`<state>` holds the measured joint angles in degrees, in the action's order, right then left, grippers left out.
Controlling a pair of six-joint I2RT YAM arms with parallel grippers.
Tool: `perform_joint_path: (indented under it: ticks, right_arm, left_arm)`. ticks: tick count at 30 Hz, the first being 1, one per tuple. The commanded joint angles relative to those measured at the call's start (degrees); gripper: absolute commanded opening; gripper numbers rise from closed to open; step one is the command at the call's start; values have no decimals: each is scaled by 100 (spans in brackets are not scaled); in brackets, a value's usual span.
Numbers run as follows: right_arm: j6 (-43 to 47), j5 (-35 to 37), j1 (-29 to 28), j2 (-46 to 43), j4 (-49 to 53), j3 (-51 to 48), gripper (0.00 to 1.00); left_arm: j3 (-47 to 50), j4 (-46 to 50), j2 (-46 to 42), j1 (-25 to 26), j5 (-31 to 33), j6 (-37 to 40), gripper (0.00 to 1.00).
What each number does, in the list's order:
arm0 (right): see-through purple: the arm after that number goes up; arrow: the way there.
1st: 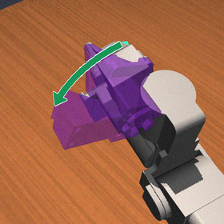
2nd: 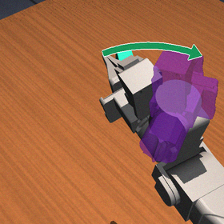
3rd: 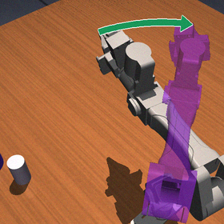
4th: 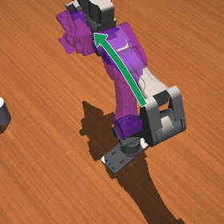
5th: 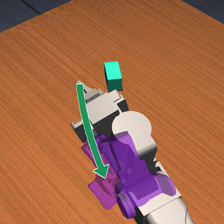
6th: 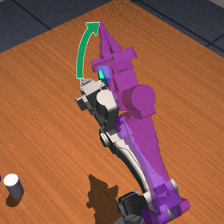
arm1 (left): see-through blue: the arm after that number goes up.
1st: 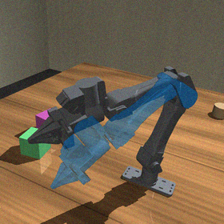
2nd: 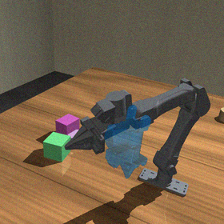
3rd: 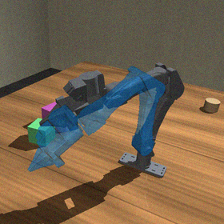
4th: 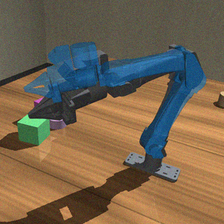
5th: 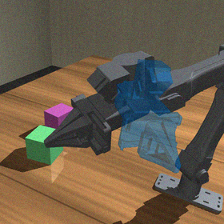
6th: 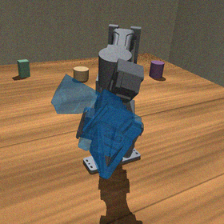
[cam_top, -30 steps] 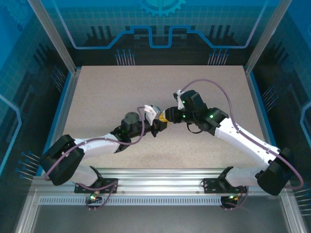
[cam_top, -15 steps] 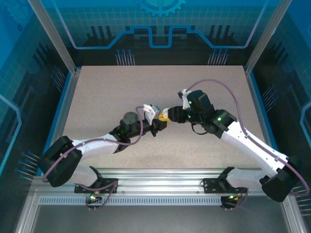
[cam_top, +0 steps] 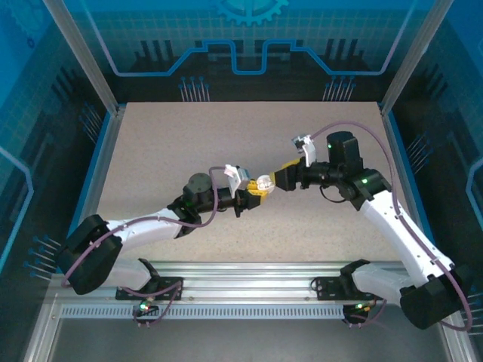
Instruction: Insert the wireless bluetooth earbuds into the charging case
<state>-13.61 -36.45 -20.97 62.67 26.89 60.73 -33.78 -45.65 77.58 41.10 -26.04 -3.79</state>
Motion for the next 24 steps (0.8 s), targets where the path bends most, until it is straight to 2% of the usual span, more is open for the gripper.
perform_joint_path:
  ticks: [1,4,9,24]
  right_arm:
    - [1384,-1583,234,-159,168,-60,76]
    - [2299,-1818,261,-151,535,-63,78]
    - [3122,-1995,261,-89,722,-56,78]
    - [3549,-2324,199,237,874,-50,75]
  left_arm:
    - [-241,-63,-197,16,-549,220,18]
    - [-269,-3,-250,19,-686,247,18]
    - [-271,30,-347,15,-791,283,18]
    - [-331,31,-341,26,-885,283,18]
